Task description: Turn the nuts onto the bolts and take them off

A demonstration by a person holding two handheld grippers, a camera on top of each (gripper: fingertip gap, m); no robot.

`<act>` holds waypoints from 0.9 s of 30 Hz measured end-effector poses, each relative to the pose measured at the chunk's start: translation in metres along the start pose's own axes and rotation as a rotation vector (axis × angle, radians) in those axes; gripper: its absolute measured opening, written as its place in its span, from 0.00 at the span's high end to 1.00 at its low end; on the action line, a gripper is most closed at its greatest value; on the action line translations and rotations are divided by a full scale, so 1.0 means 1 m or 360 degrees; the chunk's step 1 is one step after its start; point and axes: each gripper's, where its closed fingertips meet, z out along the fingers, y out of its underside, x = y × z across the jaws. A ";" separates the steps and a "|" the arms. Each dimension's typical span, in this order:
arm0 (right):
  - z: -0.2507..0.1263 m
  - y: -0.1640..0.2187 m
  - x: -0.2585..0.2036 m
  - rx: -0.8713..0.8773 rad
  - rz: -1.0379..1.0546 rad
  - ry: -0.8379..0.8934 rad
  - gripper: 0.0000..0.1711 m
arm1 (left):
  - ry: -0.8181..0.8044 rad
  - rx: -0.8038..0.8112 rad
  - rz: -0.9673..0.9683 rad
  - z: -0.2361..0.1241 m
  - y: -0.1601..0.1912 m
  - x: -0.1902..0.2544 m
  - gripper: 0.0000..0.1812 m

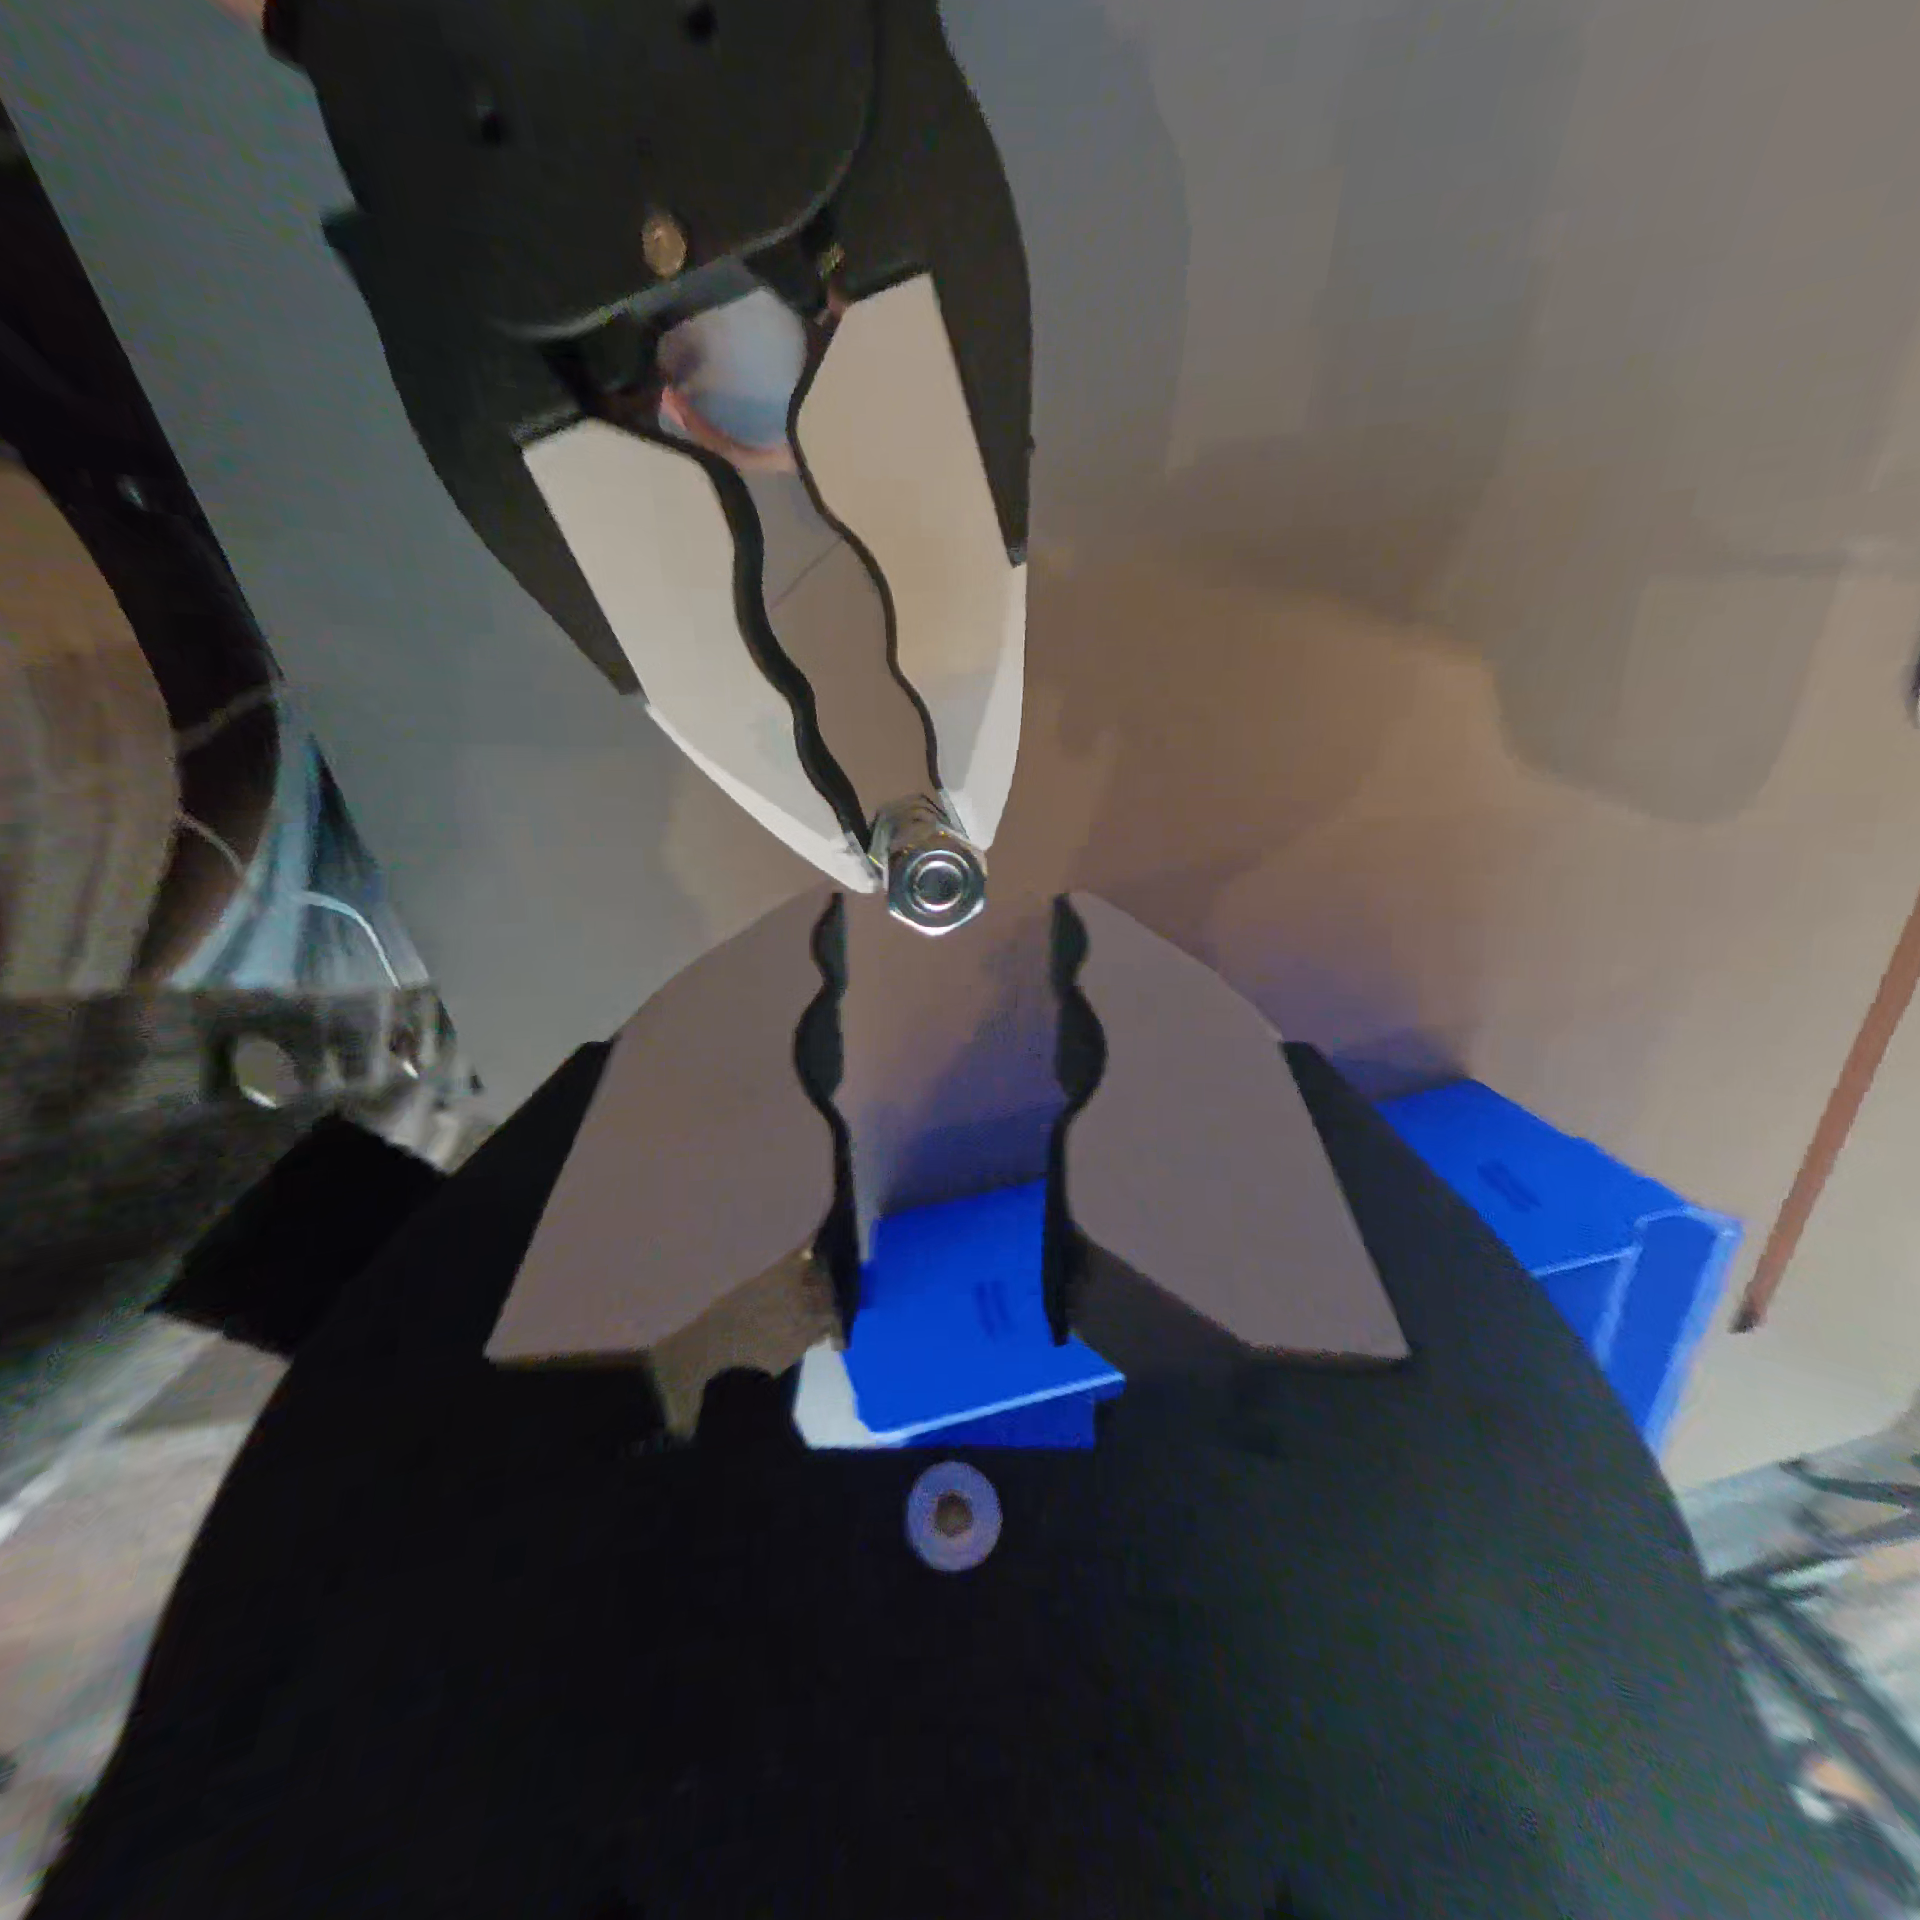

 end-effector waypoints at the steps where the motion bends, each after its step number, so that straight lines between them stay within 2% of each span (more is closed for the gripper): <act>1: 0.000 0.000 0.002 -0.0019 -0.0106 0.0007 0.75 | 0.0007 -0.0004 0.0003 0.000 0.000 0.001 0.90; 4: -0.005 -0.007 0.004 0.0008 -0.0544 -0.0028 0.76 | 0.0019 -0.0005 0.0003 0.000 0.001 0.001 0.90; 5: -0.007 -0.008 0.003 0.0011 -0.0691 -0.0059 0.80 | 0.0020 -0.0002 0.0000 0.000 0.000 0.000 0.90; 6: -0.007 -0.009 0.003 0.0007 -0.0825 -0.0095 0.80 | 0.0029 -0.0005 -0.0005 0.000 0.000 0.000 0.90; 10: -0.004 -0.006 -0.001 -0.0036 -0.1130 -0.0267 0.83 | 0.0041 -0.0011 -0.0006 0.001 0.001 0.002 0.90; 13: -0.003 -0.008 -0.007 -0.0019 -0.1220 -0.0390 0.83 | 0.0047 -0.0010 -0.0014 0.000 0.000 0.003 0.90; 17: 0.000 -0.008 -0.007 -0.0019 -0.1326 -0.0400 0.90 | 0.0060 -0.0008 -0.0012 0.000 0.000 0.005 0.90; 20: 0.001 -0.007 -0.008 -0.0010 -0.1349 -0.0400 0.90 | 0.0065 -0.0016 -0.0005 0.001 0.000 0.006 0.90; 23: 0.001 -0.007 -0.007 0.0007 -0.1248 -0.0374 0.90 | 0.0061 -0.0013 -0.0008 0.001 0.000 0.004 0.90; 27: 0.001 -0.008 -0.007 -0.0004 -0.0882 -0.0290 0.90 | 0.0040 -0.0015 -0.0005 0.000 0.000 0.001 0.90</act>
